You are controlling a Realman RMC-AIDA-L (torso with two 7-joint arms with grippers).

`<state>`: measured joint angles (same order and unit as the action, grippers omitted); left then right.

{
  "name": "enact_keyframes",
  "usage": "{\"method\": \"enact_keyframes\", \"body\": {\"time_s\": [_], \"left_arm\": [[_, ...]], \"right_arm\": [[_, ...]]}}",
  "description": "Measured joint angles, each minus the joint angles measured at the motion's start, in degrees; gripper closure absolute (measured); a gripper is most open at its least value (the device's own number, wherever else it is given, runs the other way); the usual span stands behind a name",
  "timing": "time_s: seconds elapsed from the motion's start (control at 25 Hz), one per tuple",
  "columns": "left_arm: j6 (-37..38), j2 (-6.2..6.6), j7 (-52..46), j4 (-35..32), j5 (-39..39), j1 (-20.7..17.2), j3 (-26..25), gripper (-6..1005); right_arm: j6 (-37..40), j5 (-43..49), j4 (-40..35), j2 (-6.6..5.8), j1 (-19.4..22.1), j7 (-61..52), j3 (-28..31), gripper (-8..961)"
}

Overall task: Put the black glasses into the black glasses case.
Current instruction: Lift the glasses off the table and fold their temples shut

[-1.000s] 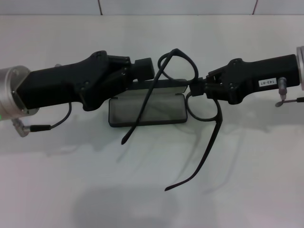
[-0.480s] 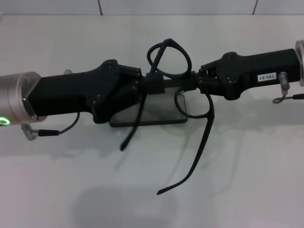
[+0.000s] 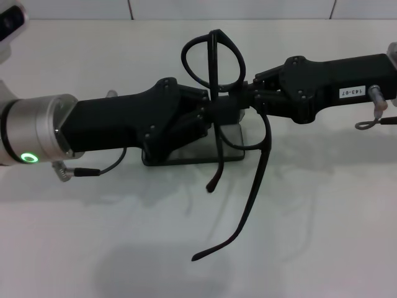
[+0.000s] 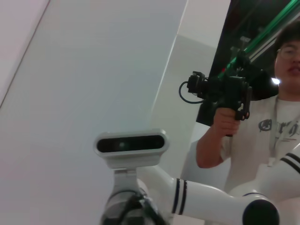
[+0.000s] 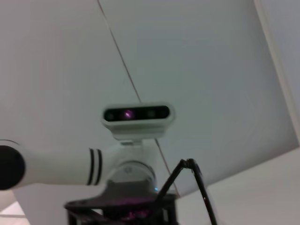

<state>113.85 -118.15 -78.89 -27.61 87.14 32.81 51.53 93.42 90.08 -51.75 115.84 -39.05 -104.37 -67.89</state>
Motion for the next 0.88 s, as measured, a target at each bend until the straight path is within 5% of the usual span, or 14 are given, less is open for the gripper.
{"method": "enact_keyframes", "body": {"time_s": [0.88], "left_arm": [[-2.2,-0.46,2.9,0.0,-1.8,-0.4,-0.1,995]], "right_arm": [[1.3,-1.9,0.6,-0.03,0.0,0.0,0.2,868]]}}
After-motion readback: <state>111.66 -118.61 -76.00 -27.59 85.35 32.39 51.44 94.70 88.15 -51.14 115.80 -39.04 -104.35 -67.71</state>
